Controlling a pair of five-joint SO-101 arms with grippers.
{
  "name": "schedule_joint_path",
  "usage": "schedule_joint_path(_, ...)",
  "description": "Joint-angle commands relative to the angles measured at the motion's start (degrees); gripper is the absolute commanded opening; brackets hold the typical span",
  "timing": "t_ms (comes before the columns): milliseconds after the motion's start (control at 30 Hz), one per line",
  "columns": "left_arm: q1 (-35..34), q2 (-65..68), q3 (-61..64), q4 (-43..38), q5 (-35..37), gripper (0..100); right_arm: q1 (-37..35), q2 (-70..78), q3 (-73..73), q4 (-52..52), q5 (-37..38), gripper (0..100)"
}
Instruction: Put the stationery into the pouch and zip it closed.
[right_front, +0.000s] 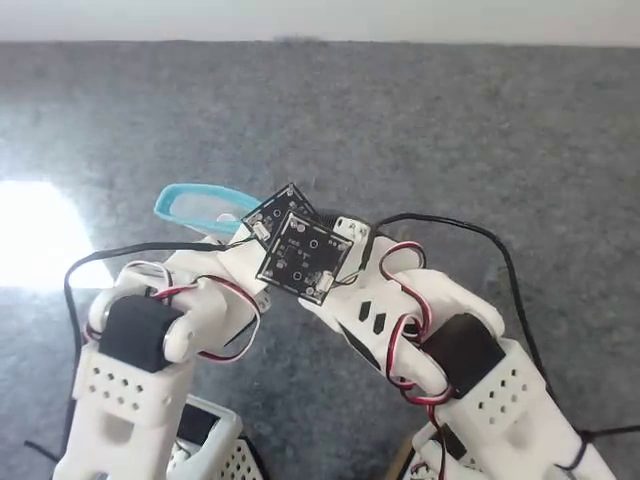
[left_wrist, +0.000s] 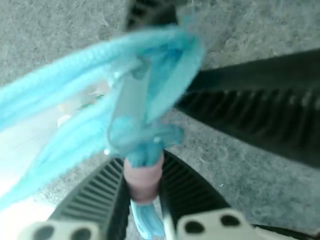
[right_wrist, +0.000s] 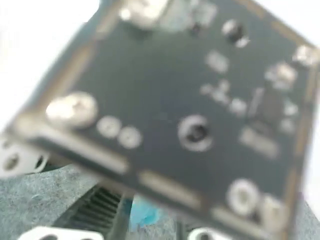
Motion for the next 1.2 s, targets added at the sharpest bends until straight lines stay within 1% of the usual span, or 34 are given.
schedule_joint_path(0,-0.4,-0.1,-0.1,1.1,-0.6,1,-0.1,-0.3,-6.3,1.5,0.7,1.2)
schedule_joint_path(167,-0.9,-0.2,-3.0,1.6,-0.4,1,0.0,0.1,-5.9,2.9,0.2,0.9)
schedule_joint_path(367,-11.8,0.4,-13.3,1.8,-1.3,1,0.0,-0.3,-3.3,2.9,-1.1,0.9)
schedule_joint_path(433,-14.5,0.4,-13.8,0.3,-3.4,1,0.0,-0.3,-3.3,2.9,-1.4,0.9)
schedule_joint_path(567,-19.1,0.4,-13.8,-3.2,-3.9,1,-0.1,-0.3,-3.2,3.0,-1.4,0.9)
schedule_joint_path(800,-20.0,0.4,-13.8,-7.7,-3.7,1,-4.4,-0.3,-0.2,3.0,-1.3,0.9)
schedule_joint_path(900,-20.0,0.4,-13.6,-9.8,-3.7,1,-4.4,-0.3,1.1,2.9,-1.4,0.9)
schedule_joint_path(1100,-20.0,0.4,-9.6,-18.5,-1.5,1,-4.4,-0.3,2.0,3.0,-1.4,0.9)
schedule_joint_path(1167,-19.6,0.4,-8.3,-20.1,-1.3,1,-4.4,-0.3,2.5,2.9,-1.5,0.9)
